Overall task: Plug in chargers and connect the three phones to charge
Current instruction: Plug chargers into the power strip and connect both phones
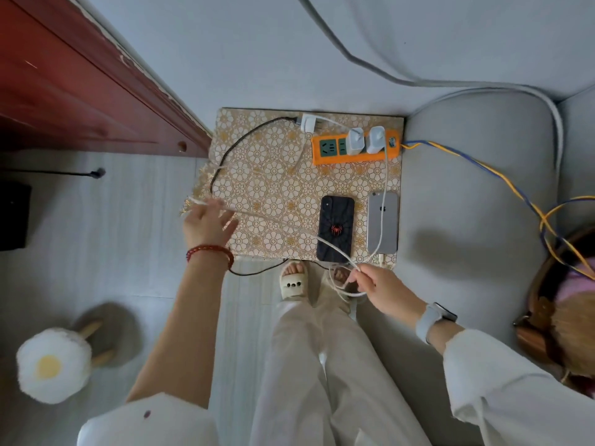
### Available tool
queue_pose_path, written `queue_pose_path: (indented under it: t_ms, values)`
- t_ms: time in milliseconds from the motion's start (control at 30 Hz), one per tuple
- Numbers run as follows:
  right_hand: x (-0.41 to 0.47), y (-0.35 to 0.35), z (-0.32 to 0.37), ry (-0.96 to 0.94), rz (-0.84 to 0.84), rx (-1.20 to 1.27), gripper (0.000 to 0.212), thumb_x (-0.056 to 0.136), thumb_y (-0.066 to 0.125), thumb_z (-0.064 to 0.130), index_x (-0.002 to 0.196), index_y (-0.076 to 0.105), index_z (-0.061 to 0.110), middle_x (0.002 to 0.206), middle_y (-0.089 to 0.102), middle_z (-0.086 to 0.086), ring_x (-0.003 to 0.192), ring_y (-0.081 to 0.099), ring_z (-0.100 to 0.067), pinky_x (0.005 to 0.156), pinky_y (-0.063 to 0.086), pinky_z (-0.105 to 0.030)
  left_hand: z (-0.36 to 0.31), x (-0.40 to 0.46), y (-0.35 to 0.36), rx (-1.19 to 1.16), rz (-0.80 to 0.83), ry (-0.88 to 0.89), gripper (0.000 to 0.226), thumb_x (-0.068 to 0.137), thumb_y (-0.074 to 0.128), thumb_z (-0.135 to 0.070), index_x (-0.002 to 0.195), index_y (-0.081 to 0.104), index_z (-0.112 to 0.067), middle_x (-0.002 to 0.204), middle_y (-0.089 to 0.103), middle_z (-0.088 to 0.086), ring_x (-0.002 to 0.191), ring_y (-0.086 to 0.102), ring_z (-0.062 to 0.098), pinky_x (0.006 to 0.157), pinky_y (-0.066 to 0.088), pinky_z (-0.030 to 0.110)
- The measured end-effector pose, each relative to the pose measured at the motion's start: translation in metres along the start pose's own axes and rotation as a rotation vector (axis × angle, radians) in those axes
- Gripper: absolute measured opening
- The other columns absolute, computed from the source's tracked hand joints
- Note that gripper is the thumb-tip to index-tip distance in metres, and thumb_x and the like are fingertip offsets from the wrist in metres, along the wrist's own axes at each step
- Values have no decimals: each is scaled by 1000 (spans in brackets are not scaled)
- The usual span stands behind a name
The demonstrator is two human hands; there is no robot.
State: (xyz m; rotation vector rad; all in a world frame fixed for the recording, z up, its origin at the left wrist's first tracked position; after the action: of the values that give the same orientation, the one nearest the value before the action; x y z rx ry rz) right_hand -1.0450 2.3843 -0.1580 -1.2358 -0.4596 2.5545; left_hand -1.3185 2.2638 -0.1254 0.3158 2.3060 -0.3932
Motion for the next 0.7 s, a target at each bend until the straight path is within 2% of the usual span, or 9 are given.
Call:
queue_pose_path:
  t_ms: [67,100,167,233,333,400,533,600,700]
  values:
    - [0,-7,12,-50,-21,-41,29,96,36,15,92,61,2,66,56,7,52,49,-1,53,41,-10,11,-3,-16,527,-151,51,48,90,47,-16,133,31,0,140,37,22,127,40,36,105,36,46]
    - [1,-7,22,-87,-9,-71,29,96,36,16,92,62,4,70,61,0,55,53,-6,54,43,-15,7,-14,-10,664,-158,210,58,89,49,-16,138,22,-3,146,26,20,132,32,34,107,31,46]
    - [2,-8,44,-157,5,-115,29,95,37,19,91,63,7,80,67,-11,66,59,-24,63,47,-34,1,-54,31,793,48,665,55,89,49,-14,138,27,-5,145,32,20,135,29,33,111,24,52]
    - [0,-13,69,-249,-15,-81,29,95,39,21,85,62,7,74,66,-6,65,58,-24,61,44,-34,27,-86,70,970,354,847,40,89,45,-20,128,46,-11,127,56,13,126,45,29,111,19,56]
    - [-4,-27,82,-298,-41,26,27,94,42,23,81,62,10,71,65,-4,58,55,-20,54,41,-28,48,-97,80,950,590,794,21,89,45,-12,99,64,-9,80,71,11,74,65,26,90,47,48]
    - [-6,-31,73,-258,5,56,24,93,44,23,81,61,12,68,62,-4,50,47,-9,48,38,-19,33,-80,54,712,390,670,21,89,44,-2,85,62,-11,65,66,6,52,57,20,63,52,36]
    - [-10,-43,30,-93,21,71,22,93,44,18,74,53,22,61,48,5,46,40,-2,46,36,-12,30,-41,-16,234,-26,310,31,93,39,-13,70,55,-25,45,57,-10,46,55,4,63,52,30]
    - [-10,-54,5,12,-19,86,19,94,42,17,81,57,14,67,53,1,51,41,-9,48,34,-15,39,-35,-34,253,-136,198,28,92,40,-13,71,57,-20,55,63,-4,56,59,10,69,51,34]
    - [-11,-66,-7,51,-95,67,21,94,41,13,85,58,7,68,53,9,54,43,-17,49,35,-17,50,-30,-34,826,-113,153,26,89,46,-20,111,57,-15,123,59,15,106,55,27,92,43,39]
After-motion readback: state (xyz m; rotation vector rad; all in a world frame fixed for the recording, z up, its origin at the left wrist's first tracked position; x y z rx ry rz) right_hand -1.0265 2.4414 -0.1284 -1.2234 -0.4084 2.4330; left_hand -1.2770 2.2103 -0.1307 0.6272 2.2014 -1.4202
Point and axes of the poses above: each hand's wrist, its own x-axis towards the middle knuckle, its own y-axis out of the palm, z = x × y, the point moved 10 cm from there along x, towards the middle knuckle
